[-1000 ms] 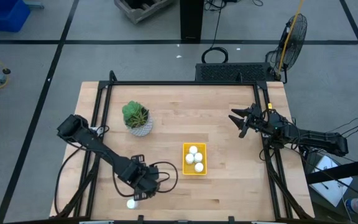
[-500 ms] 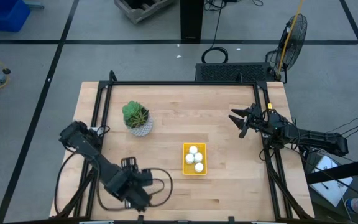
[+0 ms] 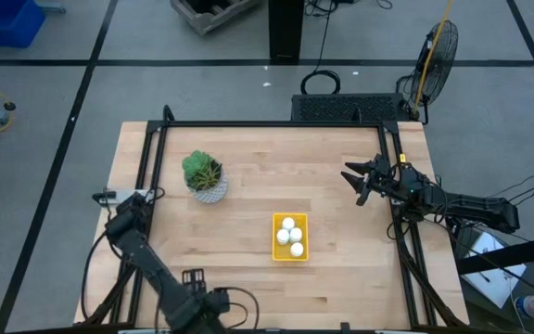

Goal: Pick and place pill bottles into a basket
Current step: Put the pill bottle into the basket

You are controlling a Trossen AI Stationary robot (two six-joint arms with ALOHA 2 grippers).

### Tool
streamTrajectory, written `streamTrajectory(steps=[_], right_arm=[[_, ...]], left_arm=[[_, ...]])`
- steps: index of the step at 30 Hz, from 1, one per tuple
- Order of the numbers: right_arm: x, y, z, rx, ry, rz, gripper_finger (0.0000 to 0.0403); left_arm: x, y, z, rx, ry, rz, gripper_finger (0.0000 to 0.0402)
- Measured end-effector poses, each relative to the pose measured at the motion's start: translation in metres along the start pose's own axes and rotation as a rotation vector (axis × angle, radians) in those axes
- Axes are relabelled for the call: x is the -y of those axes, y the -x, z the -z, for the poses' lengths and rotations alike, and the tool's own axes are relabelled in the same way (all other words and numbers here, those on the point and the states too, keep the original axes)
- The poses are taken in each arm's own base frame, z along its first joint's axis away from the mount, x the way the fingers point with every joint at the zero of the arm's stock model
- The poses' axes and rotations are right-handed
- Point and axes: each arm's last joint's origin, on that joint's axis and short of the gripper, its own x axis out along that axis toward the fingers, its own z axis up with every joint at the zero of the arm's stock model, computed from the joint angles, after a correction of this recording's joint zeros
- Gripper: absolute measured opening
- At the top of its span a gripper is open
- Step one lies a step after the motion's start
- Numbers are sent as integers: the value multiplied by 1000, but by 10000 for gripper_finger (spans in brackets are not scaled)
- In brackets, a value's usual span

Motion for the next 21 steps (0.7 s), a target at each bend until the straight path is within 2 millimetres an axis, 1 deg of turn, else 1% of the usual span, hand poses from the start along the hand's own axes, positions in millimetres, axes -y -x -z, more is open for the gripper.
streamTrajectory(steps=[5, 14, 17, 21], right_arm=[[0, 0, 0, 0, 0, 0, 177], [0, 0, 0, 0, 0, 0, 178], [0, 0, 0, 0, 0, 0, 176], [0, 0, 0, 0, 0, 0, 174]], left_arm=[[10, -1, 16, 103, -37, -70, 254], [12, -2, 20, 178, -42, -113, 255], [11, -8, 20, 166, -34, -133, 255], [9, -21, 22, 122, -28, -169, 255]])
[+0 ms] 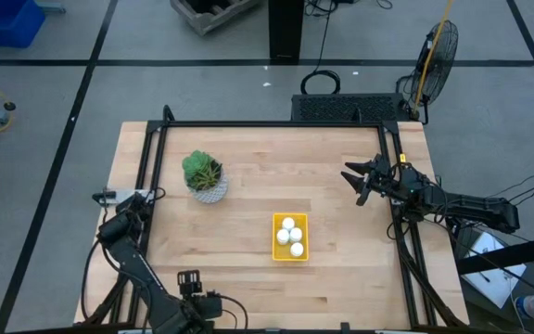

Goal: Pick and place pill bottles into a basket
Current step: Put the pill bottle into the basket

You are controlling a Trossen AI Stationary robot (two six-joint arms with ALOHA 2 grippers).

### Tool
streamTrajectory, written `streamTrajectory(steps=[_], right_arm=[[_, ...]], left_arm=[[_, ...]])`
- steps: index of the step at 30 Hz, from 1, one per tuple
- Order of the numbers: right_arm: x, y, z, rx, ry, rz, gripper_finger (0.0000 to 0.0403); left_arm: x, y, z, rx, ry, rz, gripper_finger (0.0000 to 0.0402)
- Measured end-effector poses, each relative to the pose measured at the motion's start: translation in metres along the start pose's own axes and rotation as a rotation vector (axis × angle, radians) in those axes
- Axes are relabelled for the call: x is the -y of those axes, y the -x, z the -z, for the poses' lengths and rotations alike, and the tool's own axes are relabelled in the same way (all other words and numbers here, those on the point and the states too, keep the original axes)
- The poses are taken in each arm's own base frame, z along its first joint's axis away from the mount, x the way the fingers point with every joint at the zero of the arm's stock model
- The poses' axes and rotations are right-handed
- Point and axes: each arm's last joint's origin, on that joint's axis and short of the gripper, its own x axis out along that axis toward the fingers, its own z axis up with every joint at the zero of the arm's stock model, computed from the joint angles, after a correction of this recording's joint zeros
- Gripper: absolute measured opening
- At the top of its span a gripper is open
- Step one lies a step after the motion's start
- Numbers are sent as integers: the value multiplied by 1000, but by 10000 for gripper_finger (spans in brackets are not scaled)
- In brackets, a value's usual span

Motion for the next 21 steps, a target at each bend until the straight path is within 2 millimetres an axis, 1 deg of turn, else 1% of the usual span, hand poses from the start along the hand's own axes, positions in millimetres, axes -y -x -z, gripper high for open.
streamTrajectory(steps=[4, 15, 17, 21], right_arm=[[0, 0, 0, 0, 0, 0, 177], [0, 0, 0, 0, 0, 0, 174], [0, 0, 0, 0, 0, 0, 175], [0, 0, 0, 0, 0, 0, 177]], left_arm=[[-1, -8, 1, -60, 4, -4, 255], [-4, -8, -2, -64, -37, 2, 255], [-7, -3, -2, -54, -22, 13, 255], [-21, 16, 1, 23, 20, 28, 255]])
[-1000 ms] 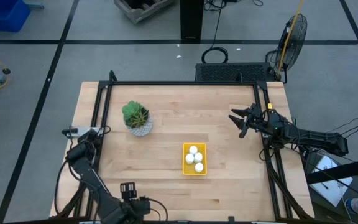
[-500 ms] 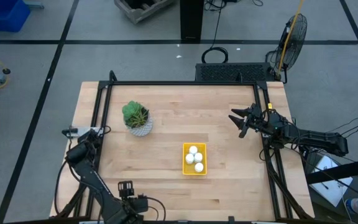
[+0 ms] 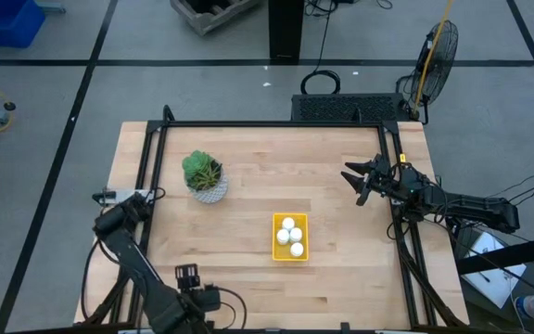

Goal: Pick and place pill bottles into a basket
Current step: Put the pill bottle into the basket

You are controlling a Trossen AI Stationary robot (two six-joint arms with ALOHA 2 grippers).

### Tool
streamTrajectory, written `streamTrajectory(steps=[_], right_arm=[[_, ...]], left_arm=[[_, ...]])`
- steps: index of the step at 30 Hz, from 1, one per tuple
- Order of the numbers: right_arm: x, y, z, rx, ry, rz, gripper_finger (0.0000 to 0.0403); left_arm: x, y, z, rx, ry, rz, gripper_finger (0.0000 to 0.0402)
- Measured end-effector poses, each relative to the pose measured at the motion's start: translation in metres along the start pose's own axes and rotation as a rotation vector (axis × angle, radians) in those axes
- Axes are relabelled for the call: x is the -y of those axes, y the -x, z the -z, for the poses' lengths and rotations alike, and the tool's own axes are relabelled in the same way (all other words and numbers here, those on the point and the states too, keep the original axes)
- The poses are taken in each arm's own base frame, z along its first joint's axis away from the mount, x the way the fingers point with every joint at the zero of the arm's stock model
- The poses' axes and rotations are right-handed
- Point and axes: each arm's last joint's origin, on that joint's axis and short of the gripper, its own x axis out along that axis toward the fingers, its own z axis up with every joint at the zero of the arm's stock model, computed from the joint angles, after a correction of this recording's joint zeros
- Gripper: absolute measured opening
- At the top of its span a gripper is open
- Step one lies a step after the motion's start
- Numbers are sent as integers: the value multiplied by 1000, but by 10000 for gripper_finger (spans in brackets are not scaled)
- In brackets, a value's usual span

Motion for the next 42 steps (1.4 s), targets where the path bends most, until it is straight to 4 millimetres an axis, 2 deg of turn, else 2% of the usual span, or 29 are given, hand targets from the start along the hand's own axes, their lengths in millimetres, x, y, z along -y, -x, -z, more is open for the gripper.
streamTrajectory(steps=[5, 13, 16, 23, 28, 36, 42], right_arm=[[0, 0, 0, 0, 0, 0, 176], [0, 0, 0, 0, 0, 0, 176], [0, 0, 0, 1, 0, 0, 174], [0, 0, 0, 0, 0, 0, 178], [0, 0, 0, 1, 0, 0, 175], [0, 0, 0, 0, 0, 0, 178], [0, 0, 0, 0, 0, 0, 174]], left_arm=[[-20, 9, 9, 82, 84, 55, 255], [-31, -21, 22, 85, 105, 188, 255], [-30, -26, 23, 66, 85, 226, 255], [-22, -24, 22, 104, 18, 299, 255], [-23, -27, 22, 110, 18, 283, 255], [-23, -45, 24, 56, 17, 257, 255], [-20, -45, 22, 79, 16, 278, 255]])
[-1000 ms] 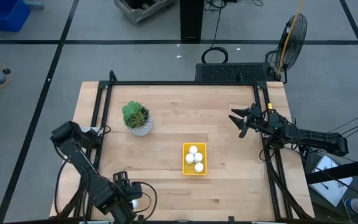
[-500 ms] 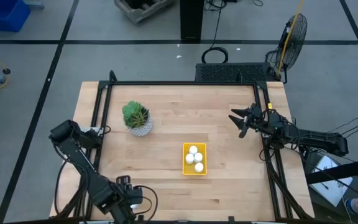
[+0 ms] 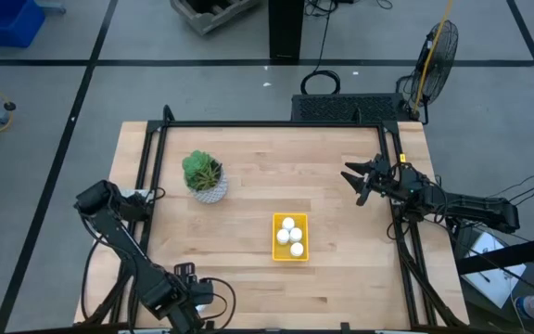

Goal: Pick and place pill bottles into a basket
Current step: Put the pill bottle into the basket

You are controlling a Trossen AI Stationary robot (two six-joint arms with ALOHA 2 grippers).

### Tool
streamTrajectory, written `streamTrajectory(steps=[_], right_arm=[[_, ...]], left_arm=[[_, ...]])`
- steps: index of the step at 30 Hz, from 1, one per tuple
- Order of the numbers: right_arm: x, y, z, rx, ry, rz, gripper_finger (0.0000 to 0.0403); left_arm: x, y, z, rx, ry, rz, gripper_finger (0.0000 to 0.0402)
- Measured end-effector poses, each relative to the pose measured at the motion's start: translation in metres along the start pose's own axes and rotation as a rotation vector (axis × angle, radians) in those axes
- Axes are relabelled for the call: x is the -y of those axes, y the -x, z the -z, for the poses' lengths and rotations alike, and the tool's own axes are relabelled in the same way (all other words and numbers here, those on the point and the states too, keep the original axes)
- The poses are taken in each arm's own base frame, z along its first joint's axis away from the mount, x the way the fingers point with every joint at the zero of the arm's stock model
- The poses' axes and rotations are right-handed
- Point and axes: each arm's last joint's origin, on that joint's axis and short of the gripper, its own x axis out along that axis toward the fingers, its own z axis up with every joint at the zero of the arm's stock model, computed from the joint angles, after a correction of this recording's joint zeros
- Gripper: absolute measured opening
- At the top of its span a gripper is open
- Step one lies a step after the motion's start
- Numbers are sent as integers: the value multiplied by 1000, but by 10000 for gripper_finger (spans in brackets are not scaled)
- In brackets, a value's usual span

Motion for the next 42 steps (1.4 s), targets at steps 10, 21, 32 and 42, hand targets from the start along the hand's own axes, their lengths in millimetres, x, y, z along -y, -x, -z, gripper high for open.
streamTrajectory(steps=[10, 21, 32, 42], right_arm=[[0, 0, 0, 0, 0, 0, 177], [0, 0, 0, 0, 0, 0, 177], [0, 0, 0, 0, 0, 0, 177], [0, 0, 0, 0, 0, 0, 178]], left_arm=[[0, 0, 1, 0, 4, -1, 255], [4, 0, 0, 20, 7, 33, 248], [5, 0, 0, 14, 20, 39, 183], [-2, -8, -1, -17, 154, 17, 227]])
